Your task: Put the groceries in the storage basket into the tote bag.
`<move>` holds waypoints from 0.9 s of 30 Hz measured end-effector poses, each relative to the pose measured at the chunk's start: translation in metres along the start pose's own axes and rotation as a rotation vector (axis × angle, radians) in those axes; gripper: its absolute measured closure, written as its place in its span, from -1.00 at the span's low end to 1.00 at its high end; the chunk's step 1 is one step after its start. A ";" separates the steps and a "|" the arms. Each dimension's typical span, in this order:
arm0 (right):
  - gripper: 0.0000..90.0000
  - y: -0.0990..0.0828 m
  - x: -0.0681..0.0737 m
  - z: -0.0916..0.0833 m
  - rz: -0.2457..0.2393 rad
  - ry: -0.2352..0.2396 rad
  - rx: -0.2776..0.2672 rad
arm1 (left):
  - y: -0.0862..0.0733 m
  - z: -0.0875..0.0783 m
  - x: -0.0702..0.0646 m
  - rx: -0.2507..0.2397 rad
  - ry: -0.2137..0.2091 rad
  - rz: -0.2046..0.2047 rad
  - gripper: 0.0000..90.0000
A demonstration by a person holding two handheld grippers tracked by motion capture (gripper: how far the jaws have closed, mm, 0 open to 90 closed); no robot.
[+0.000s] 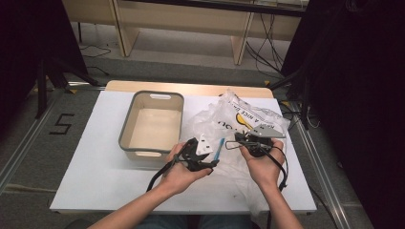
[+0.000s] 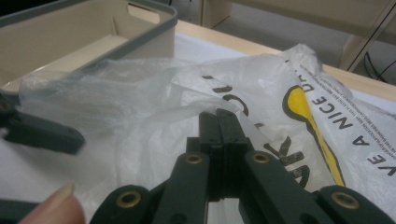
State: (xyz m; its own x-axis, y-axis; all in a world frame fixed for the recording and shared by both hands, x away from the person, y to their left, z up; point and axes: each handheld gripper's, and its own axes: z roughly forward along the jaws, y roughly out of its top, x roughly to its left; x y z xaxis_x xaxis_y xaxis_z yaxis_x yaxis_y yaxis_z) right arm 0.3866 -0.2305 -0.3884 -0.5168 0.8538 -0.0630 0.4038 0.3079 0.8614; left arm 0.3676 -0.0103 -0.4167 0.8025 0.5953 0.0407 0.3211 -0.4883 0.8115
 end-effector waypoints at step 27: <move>1.00 -0.055 0.012 0.033 -0.110 0.207 0.386 | -0.048 -0.036 0.033 0.038 0.147 -0.129 0.29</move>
State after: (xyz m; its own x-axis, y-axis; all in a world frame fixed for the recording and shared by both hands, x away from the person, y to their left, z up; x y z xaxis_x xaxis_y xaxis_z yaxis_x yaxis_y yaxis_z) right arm 0.3832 -0.2238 -0.4535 -0.6962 0.7178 -0.0077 0.5702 0.5595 0.6016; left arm 0.3608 0.0563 -0.4329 0.6724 0.7398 0.0243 0.4374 -0.4236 0.7932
